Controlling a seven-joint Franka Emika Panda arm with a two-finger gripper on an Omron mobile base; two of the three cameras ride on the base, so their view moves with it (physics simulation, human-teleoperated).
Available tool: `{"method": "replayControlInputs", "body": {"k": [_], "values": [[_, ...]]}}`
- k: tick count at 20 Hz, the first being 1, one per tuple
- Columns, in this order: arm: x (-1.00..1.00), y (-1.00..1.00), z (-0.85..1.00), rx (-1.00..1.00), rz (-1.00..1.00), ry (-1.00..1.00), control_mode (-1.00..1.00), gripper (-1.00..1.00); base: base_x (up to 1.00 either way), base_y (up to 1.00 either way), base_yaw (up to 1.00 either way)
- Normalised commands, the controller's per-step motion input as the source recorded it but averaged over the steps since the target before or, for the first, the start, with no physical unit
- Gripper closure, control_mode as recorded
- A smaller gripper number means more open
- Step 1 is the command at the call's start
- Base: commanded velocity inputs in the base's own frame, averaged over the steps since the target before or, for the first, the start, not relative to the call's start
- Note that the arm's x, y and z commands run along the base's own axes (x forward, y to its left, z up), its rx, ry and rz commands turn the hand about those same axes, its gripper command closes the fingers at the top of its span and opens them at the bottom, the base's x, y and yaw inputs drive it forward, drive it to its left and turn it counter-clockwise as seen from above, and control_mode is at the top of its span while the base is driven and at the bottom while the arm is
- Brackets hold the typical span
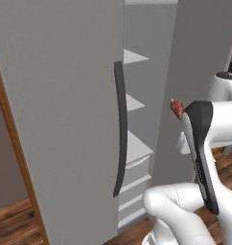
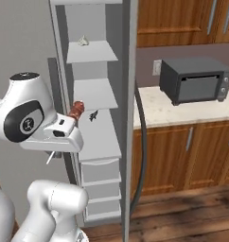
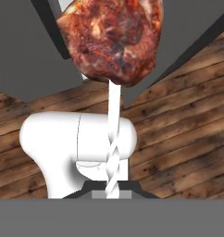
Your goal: Store the kebab skewer in the freezer for long-term storage. Close the freezer door after placing the cooked food.
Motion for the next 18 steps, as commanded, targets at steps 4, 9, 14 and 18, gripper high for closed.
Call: {"method": "replayControlInputs", "body": {"k": [4,9,14,18], "values": [[0.00,0.00,0.00,0.00,0.00,0.00,1.00,1.00,0.19,-0.03,0.06],[0.00,0.00,0.00,0.00,0.00,0.00,1.00,1.00,0.36,0.00,0.10],[0.00,0.00,0.00,0.00,0.00,0.00,1.00,1.00,0.34,0.00,0.09],[0.00,0.00,0.00,0.00,0.00,0.00,1.00,1.00,0.32,0.00,0.09]]}}
